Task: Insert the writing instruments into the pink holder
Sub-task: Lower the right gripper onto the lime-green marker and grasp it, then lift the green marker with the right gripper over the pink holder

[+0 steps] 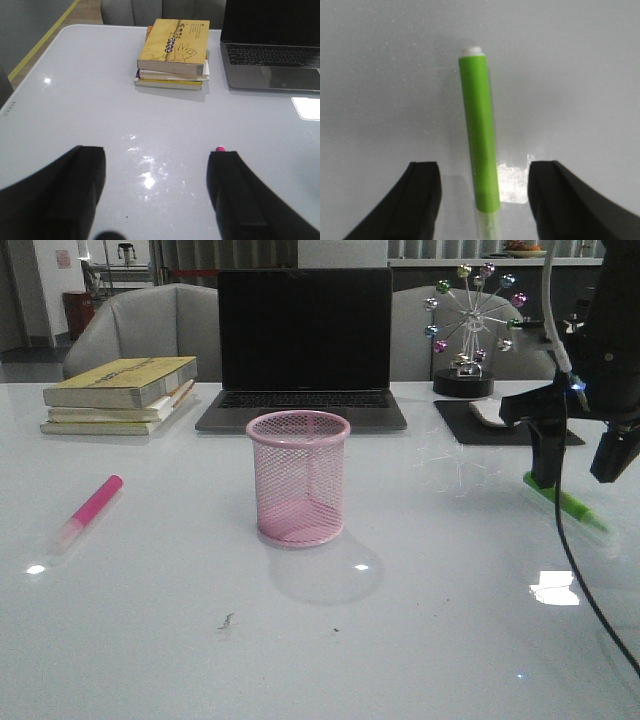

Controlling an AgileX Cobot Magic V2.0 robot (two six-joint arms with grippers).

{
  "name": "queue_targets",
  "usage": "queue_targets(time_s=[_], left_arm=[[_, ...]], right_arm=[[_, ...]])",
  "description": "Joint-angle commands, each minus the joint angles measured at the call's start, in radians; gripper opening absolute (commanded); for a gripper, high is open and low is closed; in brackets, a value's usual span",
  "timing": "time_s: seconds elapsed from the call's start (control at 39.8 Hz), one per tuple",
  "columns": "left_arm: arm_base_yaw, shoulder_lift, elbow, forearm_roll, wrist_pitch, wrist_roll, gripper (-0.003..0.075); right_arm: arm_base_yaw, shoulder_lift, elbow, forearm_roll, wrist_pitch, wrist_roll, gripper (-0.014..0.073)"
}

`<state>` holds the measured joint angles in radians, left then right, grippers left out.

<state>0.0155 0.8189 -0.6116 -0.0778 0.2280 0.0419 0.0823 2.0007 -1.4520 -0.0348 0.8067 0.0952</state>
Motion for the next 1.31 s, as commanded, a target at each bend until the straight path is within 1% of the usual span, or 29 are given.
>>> queue_targets(time_s=[0.0,0.15,0.45,0.53,0.6,0.78,0.93,1.11,1.28], left_arm=[[0.002,-0.004,-0.035,-0.008,-0.085,-0.004,0.05],[0.002,-0.004,-0.035,-0.008,-0.085,-0.004,0.05],[0.002,-0.004,-0.035,-0.008,-0.085,-0.004,0.05],[0.002,-0.004,-0.035,-0.008,-0.085,-0.004,0.05],[0.002,-0.004,-0.035,-0.008,-0.085,-0.004,0.05],[0.002,-0.004,-0.035,-0.008,-0.085,-0.004,0.05],[0.002,-0.004,-0.035,-0.008,-0.085,-0.004,0.05],[0.002,-0.004,-0.035,-0.008,-0.085,-0.004,0.05],[0.002,-0.004,-0.035,-0.008,-0.085,-0.004,0.05]], right_arm=[[0.002,-0.034,-0.035,-0.015,-0.014,-0.002,0.0489],[0.002,-0.001,-0.035,-0.015,-0.014,-0.002,0.0489],[0.002,0.003,-0.035,-0.015,-0.036,-0.002,0.0484],[0.002,0.006,-0.035,-0.016,-0.036,-0.002,0.0442],[0.002,0.013,-0.035,-0.016,-0.03,-0.002,0.0373],[0.002,0.049,-0.035,-0.016,-0.003,-0.002,0.0168],[0.002,0.074,-0.035,-0.015,0.007,-0.002,0.0046],[0.003,0.037,-0.043,-0.005,-0.036,-0.002,0.0053],[0.004,-0.087,-0.045,0.003,-0.117,-0.002,0.0053]])
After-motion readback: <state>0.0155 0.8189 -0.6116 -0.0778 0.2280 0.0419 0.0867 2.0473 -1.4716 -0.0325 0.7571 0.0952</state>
